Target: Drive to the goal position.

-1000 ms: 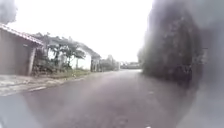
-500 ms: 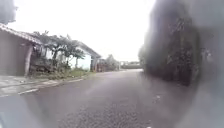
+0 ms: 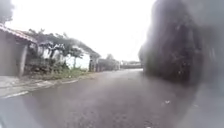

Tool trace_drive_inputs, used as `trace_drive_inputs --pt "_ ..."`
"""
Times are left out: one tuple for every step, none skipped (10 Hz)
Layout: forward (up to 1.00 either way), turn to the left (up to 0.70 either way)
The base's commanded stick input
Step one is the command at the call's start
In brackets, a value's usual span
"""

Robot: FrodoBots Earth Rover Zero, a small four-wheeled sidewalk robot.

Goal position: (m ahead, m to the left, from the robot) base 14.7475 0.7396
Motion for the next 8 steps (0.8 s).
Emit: trace_drive_inputs --pt "0.7 0.0" --pt "0.7 0.0" --pt "0.7 0.0" --pt "0.7 -0.2" --pt "0.7 -0.31" --pt "0.7 -0.25" --pt "0.7 -0.18" --pt "0.7 -0.12"
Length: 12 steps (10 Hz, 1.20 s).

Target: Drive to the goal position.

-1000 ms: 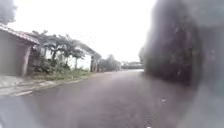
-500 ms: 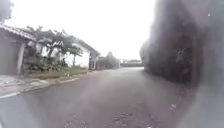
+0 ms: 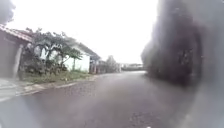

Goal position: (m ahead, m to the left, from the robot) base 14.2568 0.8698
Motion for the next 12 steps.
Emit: trace_drive_inputs --pt "0.7 -0.05" --pt "0.7 0.0" --pt "0.7 0.0" --pt "0.7 0.0" --pt "0.7 0.0" --pt "0.7 0.0" --pt "0.7 0.0" --pt "0.7 0.0" --pt "0.7 0.0" --pt "0.7 0.0" --pt "0.7 0.0" --pt "0.7 0.0"
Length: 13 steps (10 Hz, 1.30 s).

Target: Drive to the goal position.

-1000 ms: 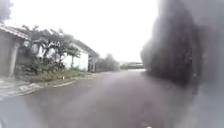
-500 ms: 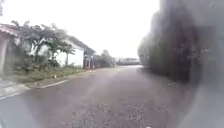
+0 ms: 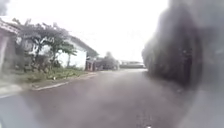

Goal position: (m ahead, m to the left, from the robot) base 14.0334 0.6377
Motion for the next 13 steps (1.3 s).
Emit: trace_drive_inputs --pt "0.7 0.0" --pt "0.7 0.0" --pt "0.7 0.0" --pt "0.7 0.0" --pt "0.7 0.0" --pt "0.7 0.0" --pt "0.7 0.0" --pt "0.7 0.0" --pt "0.7 0.0" --pt "0.7 0.0" --pt "0.7 0.0" --pt "0.7 0.0" --pt "0.7 -0.06"
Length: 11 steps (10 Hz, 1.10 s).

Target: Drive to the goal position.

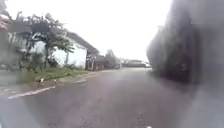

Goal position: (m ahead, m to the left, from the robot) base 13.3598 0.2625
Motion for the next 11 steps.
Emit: trace_drive_inputs --pt "0.7 -0.35" --pt "0.7 -0.35" --pt "0.7 -0.35" --pt "0.7 -0.33" --pt "0.7 -0.06" --pt "0.7 0.0" --pt "0.7 0.0" --pt "0.7 0.0" --pt "0.7 0.0" --pt "0.7 0.0" --pt "0.7 0.0"
